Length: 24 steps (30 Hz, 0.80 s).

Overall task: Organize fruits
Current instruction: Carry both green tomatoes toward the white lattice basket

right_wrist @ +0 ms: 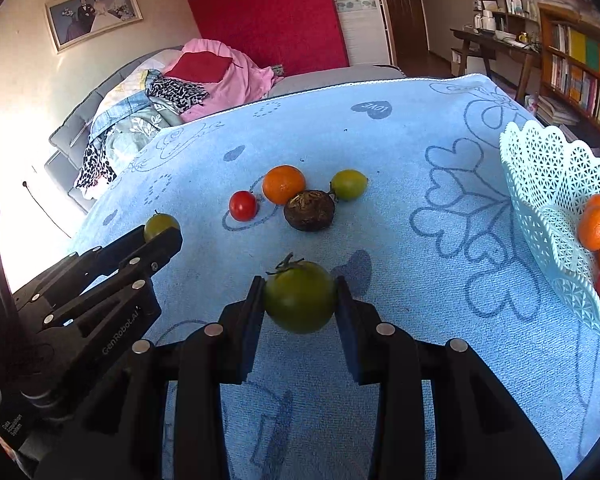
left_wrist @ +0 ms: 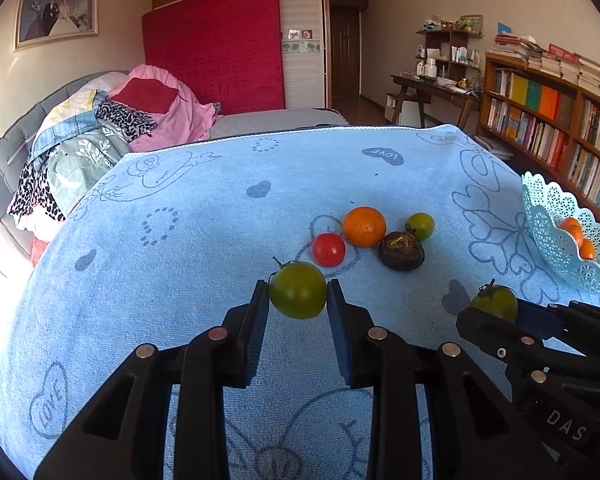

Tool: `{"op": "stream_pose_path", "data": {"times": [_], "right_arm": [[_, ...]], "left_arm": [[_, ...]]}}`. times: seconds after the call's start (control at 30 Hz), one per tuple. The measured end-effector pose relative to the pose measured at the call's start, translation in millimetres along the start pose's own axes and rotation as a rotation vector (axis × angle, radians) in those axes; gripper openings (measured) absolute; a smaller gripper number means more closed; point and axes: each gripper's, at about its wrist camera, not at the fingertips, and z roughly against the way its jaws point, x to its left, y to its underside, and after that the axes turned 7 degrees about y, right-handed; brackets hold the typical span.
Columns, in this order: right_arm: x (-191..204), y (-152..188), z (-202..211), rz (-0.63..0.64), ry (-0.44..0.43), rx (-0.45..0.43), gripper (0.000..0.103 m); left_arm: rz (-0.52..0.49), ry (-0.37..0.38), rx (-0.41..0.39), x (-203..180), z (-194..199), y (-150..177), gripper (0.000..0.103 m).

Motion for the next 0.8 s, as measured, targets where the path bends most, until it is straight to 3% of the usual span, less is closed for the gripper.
{"op": "stream_pose_path", "data": {"times": [0.8], "right_arm": [[-45,1,71,-0.065,-0.003,-0.132,0.036]], "left_arm": [[-0.03,0.113,0.017,-43,15,-6,0.03]]}}
